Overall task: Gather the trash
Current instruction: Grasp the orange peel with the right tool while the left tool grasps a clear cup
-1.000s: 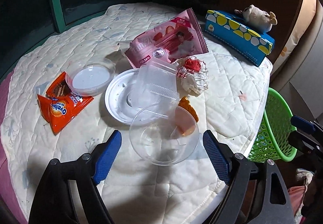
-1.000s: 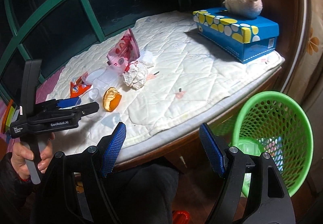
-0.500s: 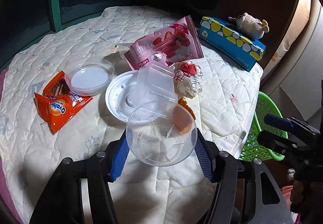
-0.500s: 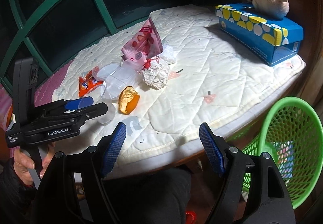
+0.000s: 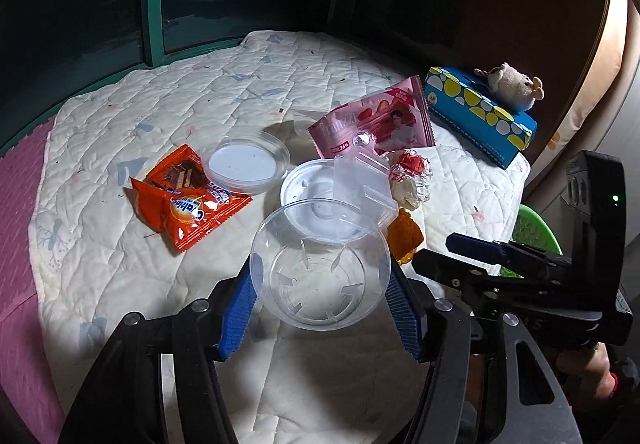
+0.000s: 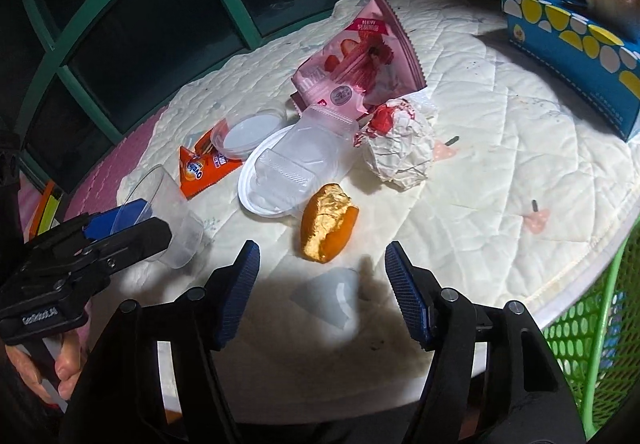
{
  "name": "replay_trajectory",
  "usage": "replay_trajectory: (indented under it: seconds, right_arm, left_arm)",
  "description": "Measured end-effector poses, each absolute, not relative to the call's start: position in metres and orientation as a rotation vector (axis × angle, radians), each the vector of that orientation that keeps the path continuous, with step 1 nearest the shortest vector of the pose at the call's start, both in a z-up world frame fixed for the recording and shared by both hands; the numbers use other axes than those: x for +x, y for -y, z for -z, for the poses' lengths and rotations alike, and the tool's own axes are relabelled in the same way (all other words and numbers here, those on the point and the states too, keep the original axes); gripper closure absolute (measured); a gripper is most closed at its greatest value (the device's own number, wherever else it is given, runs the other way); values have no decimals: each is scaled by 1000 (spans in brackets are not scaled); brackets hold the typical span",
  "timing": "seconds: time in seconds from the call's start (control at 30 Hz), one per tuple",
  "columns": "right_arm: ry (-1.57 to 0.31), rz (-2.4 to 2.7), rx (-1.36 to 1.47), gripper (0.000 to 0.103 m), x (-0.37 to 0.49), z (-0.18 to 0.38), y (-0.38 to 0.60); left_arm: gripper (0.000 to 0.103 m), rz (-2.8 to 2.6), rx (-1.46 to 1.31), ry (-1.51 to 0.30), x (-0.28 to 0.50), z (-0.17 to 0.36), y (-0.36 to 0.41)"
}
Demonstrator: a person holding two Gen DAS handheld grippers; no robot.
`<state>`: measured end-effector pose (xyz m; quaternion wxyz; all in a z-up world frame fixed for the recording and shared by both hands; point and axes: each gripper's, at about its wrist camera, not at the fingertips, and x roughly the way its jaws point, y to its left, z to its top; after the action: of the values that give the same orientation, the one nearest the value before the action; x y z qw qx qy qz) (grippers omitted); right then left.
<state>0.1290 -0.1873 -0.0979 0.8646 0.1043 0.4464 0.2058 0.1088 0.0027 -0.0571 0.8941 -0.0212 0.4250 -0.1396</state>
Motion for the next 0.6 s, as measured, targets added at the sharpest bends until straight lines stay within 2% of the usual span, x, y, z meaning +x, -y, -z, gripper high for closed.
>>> replay_trajectory:
  seconds: [0.4,0.6]
  right_arm:
    - [-968,-394,259,50,153,119,173]
    - [-962,-384,262,71,151,119,178]
  left_arm:
    - [44,282,-83,-897,106,60,-14]
    - [44,289,-84,-902,106,61,-11]
